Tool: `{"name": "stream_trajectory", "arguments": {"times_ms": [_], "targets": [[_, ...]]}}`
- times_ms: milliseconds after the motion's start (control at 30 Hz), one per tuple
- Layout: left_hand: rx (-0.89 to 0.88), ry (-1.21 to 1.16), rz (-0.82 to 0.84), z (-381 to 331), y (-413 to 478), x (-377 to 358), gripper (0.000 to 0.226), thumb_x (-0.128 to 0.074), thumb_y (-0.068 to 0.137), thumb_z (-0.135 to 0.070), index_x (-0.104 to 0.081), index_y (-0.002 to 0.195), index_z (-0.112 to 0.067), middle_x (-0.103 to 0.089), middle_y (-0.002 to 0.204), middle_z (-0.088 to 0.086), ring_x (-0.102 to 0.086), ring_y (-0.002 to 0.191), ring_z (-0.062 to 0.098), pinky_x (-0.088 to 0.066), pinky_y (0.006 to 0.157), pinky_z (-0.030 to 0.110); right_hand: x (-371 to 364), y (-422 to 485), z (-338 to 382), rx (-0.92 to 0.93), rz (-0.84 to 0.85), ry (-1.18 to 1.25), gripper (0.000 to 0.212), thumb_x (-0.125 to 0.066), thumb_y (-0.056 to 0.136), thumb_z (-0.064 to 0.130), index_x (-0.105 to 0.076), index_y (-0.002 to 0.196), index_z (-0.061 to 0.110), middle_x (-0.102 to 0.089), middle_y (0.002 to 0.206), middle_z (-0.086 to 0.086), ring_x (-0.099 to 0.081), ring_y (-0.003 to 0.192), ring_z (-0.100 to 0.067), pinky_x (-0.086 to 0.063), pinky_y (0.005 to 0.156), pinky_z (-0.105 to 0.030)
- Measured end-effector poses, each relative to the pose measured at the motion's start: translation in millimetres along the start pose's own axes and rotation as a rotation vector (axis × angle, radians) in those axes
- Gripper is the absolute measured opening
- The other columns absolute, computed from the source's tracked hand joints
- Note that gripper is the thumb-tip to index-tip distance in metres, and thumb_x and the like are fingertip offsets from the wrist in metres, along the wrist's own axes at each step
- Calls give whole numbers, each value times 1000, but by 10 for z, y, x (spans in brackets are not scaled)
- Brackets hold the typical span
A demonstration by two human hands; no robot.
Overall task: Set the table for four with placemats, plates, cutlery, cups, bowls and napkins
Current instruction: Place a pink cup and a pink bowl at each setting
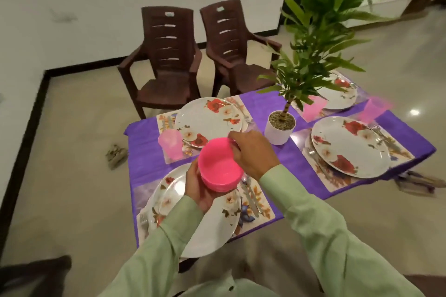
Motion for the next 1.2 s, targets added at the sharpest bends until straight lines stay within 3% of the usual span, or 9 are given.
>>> {"name": "stream_trajectory", "arguments": {"times_ms": [133,267,367,500,667,767,833,1000,1200], "targets": [[-94,-96,-64,-38,-79,56,61,-61,78,-54,-62,126,-17,-67,120,21,-64,105,49,-51,81,67,-18,104,129,124,50,96,13,-42,97,16,-52,106,15,-61,79,-18,-55,71,-36,-40,56,-39],[-151,-167,-114,-132,-203,211,51,-53,86,-55,-65,121,-19,-68,118,20,-64,106,46,-50,86,67,72,171,320,202,37,347,11,-44,101,18,-53,105,14,-64,81,-13,-58,72,-32,-46,61,-39],[-206,-195,-155,-244,-277,450,54,-56,84,-52,-61,127,-20,-65,124,19,-62,109,47,-51,84,65,134,219,267,89,-54,590,15,-46,102,20,-58,108,14,-66,91,-6,-61,77,-24,-51,64,-35],[-242,-224,-257,-369,-376,871,56,-59,82,-55,-62,127,-21,-63,126,19,-62,108,46,-52,82,64,-227,180,33,-211,-25,851,11,-48,101,14,-58,105,12,-60,91,-4,-62,58,-19,-48,39,-24],[-203,-319,-250,-413,-437,1161,61,-53,83,-59,-59,132,-23,-62,130,17,-56,119,45,-49,91,56,-1121,-29,-271,-506,141,757,28,-44,94,-3,-61,116,3,-61,90,-10,-57,55,-19,-42,40,-11],[-216,-321,-240,-464,-421,1220,54,-51,85,-57,-63,126,-24,-63,128,16,-60,110,42,-45,95,60,-1737,-197,-400,-651,287,724,45,-39,81,-8,-60,119,5,-64,76,-14,-61,46,-29,-58,49,-40],[-224,-321,-244,-487,-393,1246,50,-52,85,-56,-64,122,-24,-65,125,16,-61,107,42,-43,97,63,-1993,-253,-471,-710,327,707,52,-38,77,-7,-61,121,9,-67,78,-17,-63,46,-31,-57,46,-44],[-238,-306,-234,-508,-304,1257,42,-52,87,-53,-68,112,-23,-68,113,16,-63,103,42,-48,89,64,-2251,-333,-520,-802,461,628,42,-38,88,-4,-58,124,2,-69,104,-23,-57,34,-13,-40,31,-19],[-235,-267,-215,-470,-246,1068,50,-58,85,-53,-64,124,-23,-69,116,17,-64,107,43,-46,89,69,-2506,-380,-588,-818,545,705,37,-46,90,1,-59,124,4,-72,99,-20,-68,56,-23,-59,52,-32]]}}
Point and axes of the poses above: each hand's wrist, its own y-axis towards the middle knuckle, its own x-axis out of the back of the hand, z = x × y, the point moved 9 cm from there along y, towards the middle knuckle
